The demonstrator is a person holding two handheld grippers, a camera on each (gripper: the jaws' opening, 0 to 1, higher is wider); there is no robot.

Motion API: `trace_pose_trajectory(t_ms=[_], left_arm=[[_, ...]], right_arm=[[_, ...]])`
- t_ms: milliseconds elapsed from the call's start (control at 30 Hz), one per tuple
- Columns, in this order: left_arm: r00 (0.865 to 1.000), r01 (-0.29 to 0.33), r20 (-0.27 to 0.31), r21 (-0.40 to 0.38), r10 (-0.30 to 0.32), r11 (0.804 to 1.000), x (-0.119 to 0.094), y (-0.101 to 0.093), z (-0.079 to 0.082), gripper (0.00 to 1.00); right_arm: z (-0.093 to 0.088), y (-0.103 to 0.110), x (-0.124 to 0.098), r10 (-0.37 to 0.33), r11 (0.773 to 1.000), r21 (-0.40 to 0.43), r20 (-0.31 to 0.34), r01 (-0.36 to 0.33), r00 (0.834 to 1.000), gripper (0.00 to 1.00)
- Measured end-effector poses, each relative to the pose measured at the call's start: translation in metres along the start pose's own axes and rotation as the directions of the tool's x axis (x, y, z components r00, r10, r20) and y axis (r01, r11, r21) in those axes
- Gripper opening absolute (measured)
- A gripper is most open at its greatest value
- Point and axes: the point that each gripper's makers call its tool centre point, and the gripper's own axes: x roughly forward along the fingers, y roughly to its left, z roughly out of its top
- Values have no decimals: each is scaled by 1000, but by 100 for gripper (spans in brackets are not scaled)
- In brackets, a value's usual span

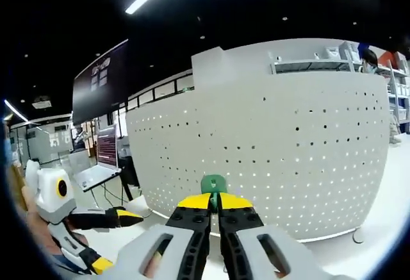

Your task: Insert the hook assembly into the mounting plate slot until the hook locks in place.

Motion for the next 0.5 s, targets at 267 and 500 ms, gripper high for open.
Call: trace_pose_trajectory(t_ms=[267, 500], left_arm=[[1000, -7, -7, -2, 7, 1000, -5, 2, -8, 87], [1000, -8, -16, -4, 8, 1000, -8, 2, -14, 86]], right_arm=[[26, -13, 20, -35, 999, -1, 54, 35, 998, 0], [40, -18, 32, -57, 998, 4, 80, 57, 995, 0]])
